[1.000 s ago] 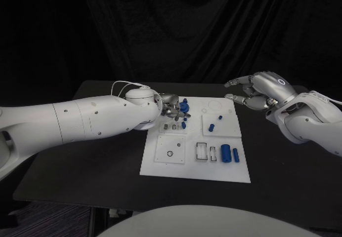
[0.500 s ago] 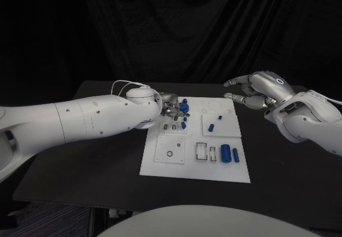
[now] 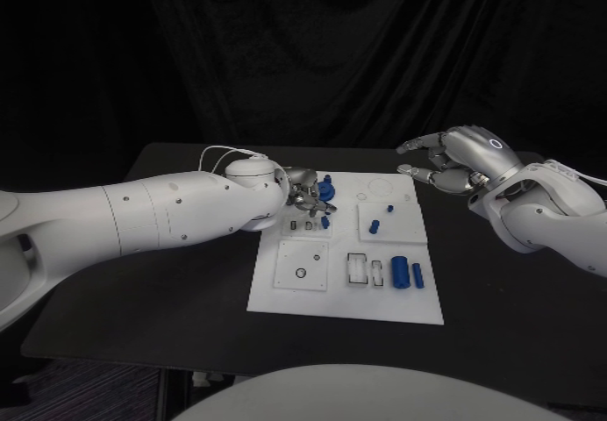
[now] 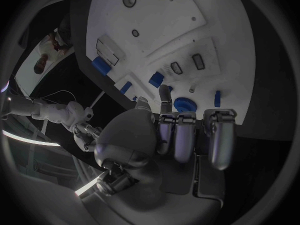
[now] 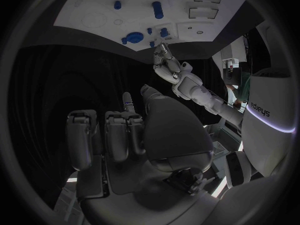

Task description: Assemble the parts on the task board

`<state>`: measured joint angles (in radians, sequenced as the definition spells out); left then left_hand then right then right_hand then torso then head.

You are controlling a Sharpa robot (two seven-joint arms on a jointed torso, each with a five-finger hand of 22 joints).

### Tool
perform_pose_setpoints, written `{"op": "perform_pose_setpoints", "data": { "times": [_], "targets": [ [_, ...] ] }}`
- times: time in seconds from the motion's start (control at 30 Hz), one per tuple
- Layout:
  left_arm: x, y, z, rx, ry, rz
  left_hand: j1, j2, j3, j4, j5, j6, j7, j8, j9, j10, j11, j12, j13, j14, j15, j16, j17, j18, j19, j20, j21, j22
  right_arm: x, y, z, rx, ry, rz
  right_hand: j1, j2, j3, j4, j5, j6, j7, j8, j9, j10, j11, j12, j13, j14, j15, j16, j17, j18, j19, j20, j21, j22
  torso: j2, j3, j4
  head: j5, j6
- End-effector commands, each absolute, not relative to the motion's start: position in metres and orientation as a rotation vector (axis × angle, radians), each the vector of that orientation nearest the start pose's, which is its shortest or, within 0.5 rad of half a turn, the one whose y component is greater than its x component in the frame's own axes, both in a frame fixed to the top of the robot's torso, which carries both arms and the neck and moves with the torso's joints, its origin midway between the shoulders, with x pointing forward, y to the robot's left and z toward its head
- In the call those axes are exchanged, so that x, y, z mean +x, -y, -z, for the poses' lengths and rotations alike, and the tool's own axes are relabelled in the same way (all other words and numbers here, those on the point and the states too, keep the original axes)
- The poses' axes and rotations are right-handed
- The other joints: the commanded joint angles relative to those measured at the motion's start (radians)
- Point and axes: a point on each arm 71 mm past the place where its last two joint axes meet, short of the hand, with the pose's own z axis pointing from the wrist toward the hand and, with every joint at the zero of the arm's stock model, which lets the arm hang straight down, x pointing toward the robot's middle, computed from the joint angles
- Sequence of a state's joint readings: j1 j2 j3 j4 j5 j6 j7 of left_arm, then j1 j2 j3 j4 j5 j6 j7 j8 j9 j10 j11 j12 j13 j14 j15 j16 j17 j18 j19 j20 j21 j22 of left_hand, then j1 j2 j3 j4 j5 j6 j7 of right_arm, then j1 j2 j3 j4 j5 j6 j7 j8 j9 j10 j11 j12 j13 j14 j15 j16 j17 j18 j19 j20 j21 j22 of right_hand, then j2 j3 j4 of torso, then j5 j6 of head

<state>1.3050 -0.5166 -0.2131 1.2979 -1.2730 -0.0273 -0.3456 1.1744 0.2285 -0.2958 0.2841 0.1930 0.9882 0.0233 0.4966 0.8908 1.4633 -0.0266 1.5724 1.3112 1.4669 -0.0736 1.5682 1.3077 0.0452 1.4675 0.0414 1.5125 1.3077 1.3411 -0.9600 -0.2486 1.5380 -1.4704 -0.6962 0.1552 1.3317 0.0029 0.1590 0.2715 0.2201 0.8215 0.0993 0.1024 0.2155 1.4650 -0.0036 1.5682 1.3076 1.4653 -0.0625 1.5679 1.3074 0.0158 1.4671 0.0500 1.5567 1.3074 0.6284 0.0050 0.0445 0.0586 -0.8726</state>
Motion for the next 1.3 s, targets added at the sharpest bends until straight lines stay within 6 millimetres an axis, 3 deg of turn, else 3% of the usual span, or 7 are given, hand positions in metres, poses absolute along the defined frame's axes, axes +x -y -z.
{"op": "perform_pose_setpoints", "data": {
  "times": [0.03, 1.3],
  "targets": [
    [0.510, -0.107, 0.230, 0.211, -2.087, 0.492, -0.009, -0.001, 0.002, 0.004, -0.006, 0.010, 0.000, -0.006, -0.002, 0.107, -0.012, -0.002, 0.260, 0.104, -0.007, 0.003, 0.263, -0.010, -0.002, -0.007, -0.008, 0.137, 0.470, 0.250, 0.161, -0.285, -1.299, -0.671, -0.001, 0.010, 0.007, 0.000, 0.007, 0.008, 0.000, -0.001, -0.001, 0.106, 0.008, 0.003, 0.263, 0.106, 0.005, 0.003, 0.263, -0.012, 0.096, 0.003, 0.000, 0.258, -0.001, -0.0004, 0.0012, 0.001, 0.000],
    [0.506, -0.104, 0.245, 0.214, -2.127, 0.485, -0.015, -0.001, 0.006, -0.001, -0.005, 0.039, -0.003, -0.046, -0.010, 0.107, -0.015, -0.002, 0.260, 0.104, -0.010, 0.003, 0.263, -0.007, -0.011, -0.010, -0.016, 0.129, 0.471, 0.249, 0.162, -0.284, -1.309, -0.669, 0.000, 0.014, 0.010, 0.000, 0.010, 0.017, 0.002, 0.000, -0.002, 0.106, 0.010, 0.003, 0.263, 0.106, 0.007, 0.003, 0.263, -0.012, 0.095, 0.004, 0.000, 0.258, -0.001, -0.0012, 0.0025, 0.000, 0.000]
  ]
}}
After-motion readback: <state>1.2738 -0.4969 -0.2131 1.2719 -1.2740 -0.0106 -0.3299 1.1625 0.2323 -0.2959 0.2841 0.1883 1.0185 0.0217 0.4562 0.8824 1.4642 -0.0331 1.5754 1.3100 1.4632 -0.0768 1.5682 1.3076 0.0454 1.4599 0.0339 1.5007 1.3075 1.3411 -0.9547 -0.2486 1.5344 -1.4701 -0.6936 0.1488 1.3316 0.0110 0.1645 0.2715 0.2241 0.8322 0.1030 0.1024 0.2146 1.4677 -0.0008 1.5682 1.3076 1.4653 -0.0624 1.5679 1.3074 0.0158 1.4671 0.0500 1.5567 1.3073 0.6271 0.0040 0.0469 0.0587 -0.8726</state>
